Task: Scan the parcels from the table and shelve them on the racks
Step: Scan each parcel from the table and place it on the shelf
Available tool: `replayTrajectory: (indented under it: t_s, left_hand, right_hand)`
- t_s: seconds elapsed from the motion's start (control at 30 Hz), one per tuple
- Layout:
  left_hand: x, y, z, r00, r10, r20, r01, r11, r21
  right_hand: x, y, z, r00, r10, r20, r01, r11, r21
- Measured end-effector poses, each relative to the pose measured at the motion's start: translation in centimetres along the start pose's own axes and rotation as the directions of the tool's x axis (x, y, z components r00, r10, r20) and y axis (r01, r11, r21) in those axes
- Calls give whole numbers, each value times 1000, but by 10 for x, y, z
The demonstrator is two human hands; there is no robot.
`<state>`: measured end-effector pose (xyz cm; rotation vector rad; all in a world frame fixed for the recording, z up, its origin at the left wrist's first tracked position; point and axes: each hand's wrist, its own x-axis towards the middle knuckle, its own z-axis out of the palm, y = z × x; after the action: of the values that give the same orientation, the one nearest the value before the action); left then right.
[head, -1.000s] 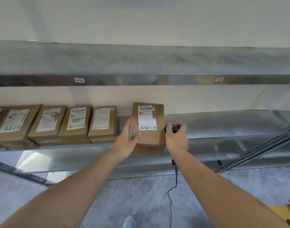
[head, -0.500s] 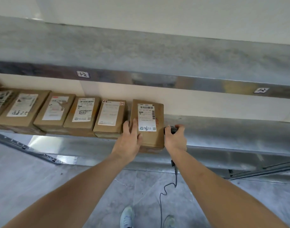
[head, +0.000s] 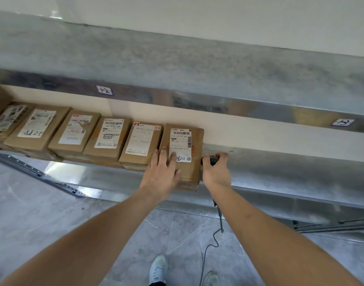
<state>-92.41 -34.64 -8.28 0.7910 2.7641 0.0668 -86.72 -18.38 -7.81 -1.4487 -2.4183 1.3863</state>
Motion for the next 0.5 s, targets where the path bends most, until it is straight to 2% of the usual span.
replayTrajectory:
  t_s: [0.33,0.5]
  left_hand:
    - [5,-3,-3,998,55,-5,-54,994,94]
    - [12,3,-17,998,55,9,-56,985,164]
  right_hand:
    - [1,-5,2,1000,21,-5,-21,1000,7]
    - [-4,-10,0,997,-14,-77,17,999,33]
